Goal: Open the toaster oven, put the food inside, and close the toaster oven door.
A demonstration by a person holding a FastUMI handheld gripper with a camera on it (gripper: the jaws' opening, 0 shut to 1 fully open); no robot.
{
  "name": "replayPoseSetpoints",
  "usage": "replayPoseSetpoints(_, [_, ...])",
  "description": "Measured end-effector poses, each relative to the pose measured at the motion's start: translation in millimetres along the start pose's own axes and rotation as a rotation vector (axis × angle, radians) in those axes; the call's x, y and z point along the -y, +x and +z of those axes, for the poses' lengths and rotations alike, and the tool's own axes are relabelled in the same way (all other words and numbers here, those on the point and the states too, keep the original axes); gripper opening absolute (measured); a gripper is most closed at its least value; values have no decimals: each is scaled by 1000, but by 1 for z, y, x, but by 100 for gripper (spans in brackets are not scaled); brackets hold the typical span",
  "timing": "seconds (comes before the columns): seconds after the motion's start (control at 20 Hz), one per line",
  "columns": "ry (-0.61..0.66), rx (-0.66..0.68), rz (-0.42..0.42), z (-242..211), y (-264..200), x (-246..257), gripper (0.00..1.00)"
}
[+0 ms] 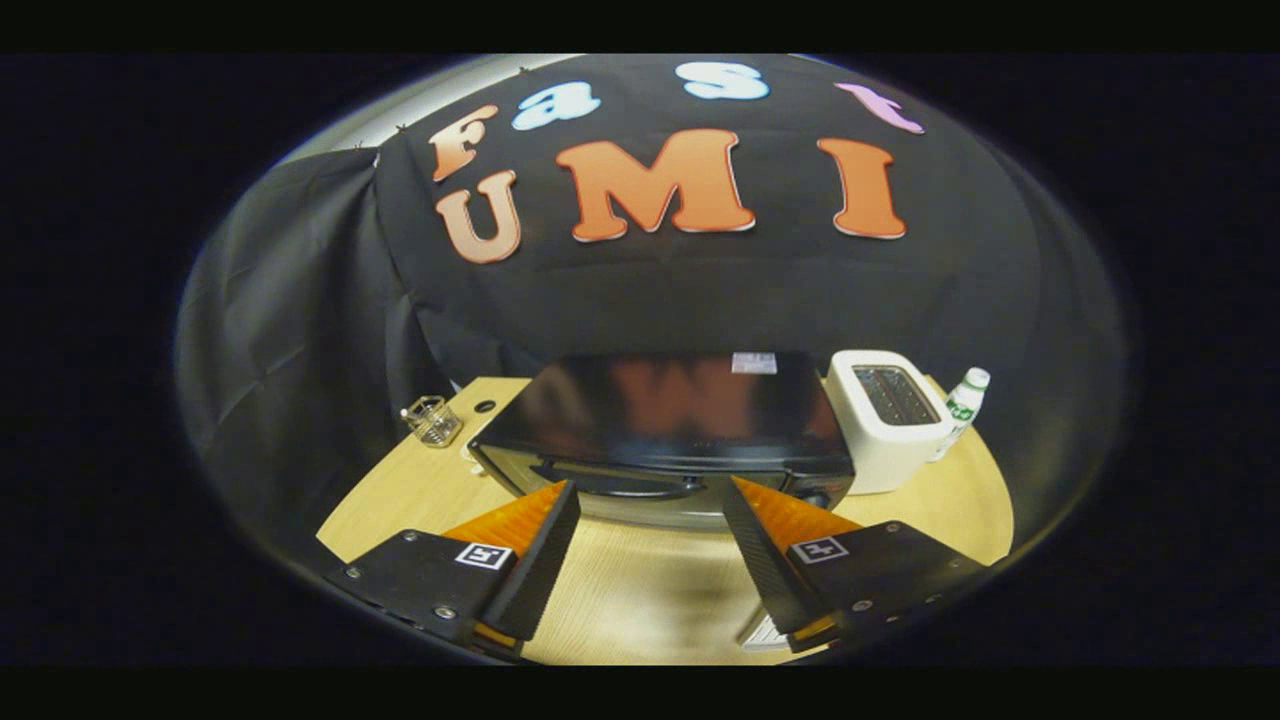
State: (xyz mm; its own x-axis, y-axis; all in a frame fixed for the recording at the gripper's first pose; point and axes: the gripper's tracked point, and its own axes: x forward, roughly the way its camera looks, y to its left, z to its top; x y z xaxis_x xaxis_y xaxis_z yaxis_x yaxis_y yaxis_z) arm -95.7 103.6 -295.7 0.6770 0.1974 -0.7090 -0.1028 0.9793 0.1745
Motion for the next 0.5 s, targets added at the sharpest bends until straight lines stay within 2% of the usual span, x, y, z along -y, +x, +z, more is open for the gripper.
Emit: replayPoseSetpoints(0.5, [-27,450,-11,151,-76,5,93])
